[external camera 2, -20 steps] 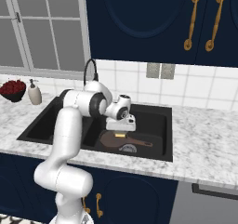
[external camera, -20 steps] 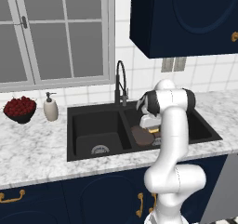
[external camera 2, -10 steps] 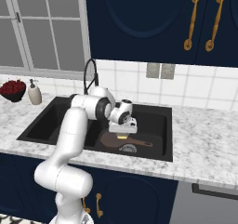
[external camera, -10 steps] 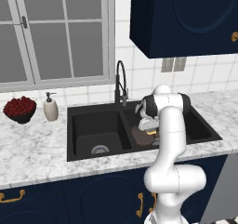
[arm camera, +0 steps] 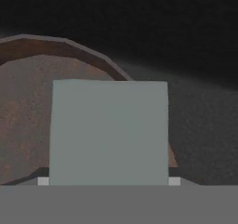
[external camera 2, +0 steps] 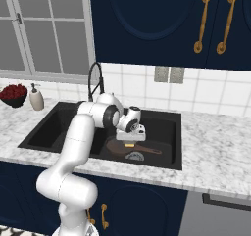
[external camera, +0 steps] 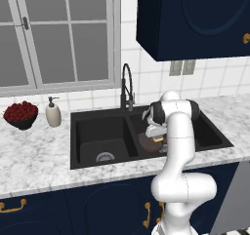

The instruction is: Pick the pan and sponge and place them into the sink. Then turn on the water.

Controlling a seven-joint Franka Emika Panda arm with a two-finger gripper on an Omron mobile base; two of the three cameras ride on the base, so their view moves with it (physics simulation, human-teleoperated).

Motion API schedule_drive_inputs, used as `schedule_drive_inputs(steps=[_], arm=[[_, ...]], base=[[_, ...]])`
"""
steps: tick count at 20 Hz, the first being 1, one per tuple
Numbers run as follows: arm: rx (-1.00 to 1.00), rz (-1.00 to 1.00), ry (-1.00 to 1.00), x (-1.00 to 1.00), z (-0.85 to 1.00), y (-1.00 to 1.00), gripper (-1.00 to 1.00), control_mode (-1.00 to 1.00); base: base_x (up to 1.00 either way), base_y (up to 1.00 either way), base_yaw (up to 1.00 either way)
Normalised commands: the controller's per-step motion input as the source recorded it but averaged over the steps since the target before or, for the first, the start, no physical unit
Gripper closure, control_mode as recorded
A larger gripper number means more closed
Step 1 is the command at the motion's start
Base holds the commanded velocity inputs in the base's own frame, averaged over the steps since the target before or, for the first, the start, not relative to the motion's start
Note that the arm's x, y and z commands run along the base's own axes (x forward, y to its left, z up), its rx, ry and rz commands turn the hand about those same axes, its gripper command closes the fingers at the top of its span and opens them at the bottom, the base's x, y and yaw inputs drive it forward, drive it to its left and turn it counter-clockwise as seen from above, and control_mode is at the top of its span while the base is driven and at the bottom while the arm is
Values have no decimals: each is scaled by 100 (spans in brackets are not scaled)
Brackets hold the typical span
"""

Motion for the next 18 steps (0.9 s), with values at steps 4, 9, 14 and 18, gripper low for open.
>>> schedule_drive_inputs(steps=[4, 9, 14, 18], arm=[[0, 0, 0, 0, 0, 0, -100, -100], [0, 0, -1, -4, 3, 0, -100, -100], [1, 0, -6, -14, 49, 0, -100, -100], [0, 0, -12, -11, 60, 0, -100, -100]], base=[[0, 0, 0], [0, 0, 0], [0, 0, 0], [0, 0, 0]])
